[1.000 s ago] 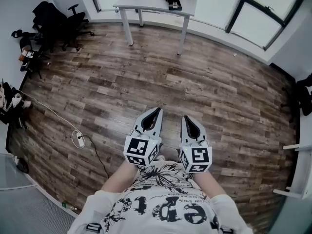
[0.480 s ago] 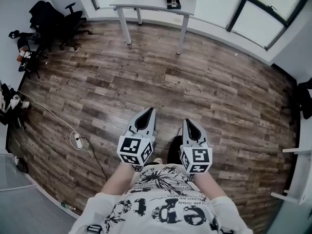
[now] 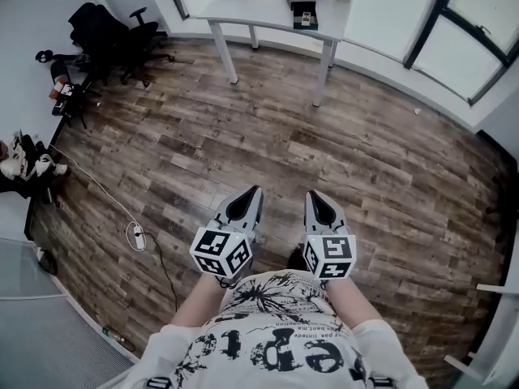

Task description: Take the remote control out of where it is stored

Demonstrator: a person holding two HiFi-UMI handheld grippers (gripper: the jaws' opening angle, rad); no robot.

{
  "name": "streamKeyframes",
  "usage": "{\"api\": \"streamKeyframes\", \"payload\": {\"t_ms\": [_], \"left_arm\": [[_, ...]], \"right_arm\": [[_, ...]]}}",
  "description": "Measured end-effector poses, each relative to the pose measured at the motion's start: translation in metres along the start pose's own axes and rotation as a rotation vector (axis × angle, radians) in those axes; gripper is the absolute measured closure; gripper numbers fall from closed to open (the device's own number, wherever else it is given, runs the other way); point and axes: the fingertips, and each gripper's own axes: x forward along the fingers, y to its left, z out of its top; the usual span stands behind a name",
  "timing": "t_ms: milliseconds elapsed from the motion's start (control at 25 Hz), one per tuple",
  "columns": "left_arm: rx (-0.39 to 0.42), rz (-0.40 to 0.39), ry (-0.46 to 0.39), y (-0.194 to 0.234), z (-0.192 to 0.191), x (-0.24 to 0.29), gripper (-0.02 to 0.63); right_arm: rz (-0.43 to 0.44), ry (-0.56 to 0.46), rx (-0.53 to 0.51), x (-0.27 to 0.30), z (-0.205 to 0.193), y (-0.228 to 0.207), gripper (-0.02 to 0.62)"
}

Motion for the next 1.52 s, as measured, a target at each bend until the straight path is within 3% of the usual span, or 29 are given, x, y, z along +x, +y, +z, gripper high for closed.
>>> {"api": "streamKeyframes", "payload": {"t_ms": [240,400,640,840,1000,1280,1520], "left_arm": [[-0.014,0.006,-0.038,-0.019,0.022,0.078,0.595],[-0.026,-0.014,0.010,-0.036,0.020,0.131,0.595],[0.017,-0.015,0.035,-0.036,0.033,0.180,0.595],[-0.013,-0.011,0.072,-0.004,0.034,0.229,0.595],[-0.027,-0.064,0.081,0.024,0.052,0.280,0.595],[-0.026,-0.152,0.063,0.094,0.117,0.376,0.595],[0.028,-0.094,0.008,0.189,0.179,0.421,0.595]], "right_arm": [[-0.016,-0.043,-0.031,0.028,0.044,-0.086,0.592],[-0.035,-0.028,-0.030,0.038,0.050,-0.135,0.592],[-0.051,-0.008,-0.005,0.064,0.057,-0.175,0.592],[-0.094,0.010,0.007,0.102,0.059,-0.196,0.592],[-0.154,0.011,0.012,0.146,0.074,-0.216,0.592],[-0.246,0.031,0.017,0.252,0.126,-0.238,0.592],[-0.265,0.030,-0.008,0.350,0.173,-0.235,0.592]]}}
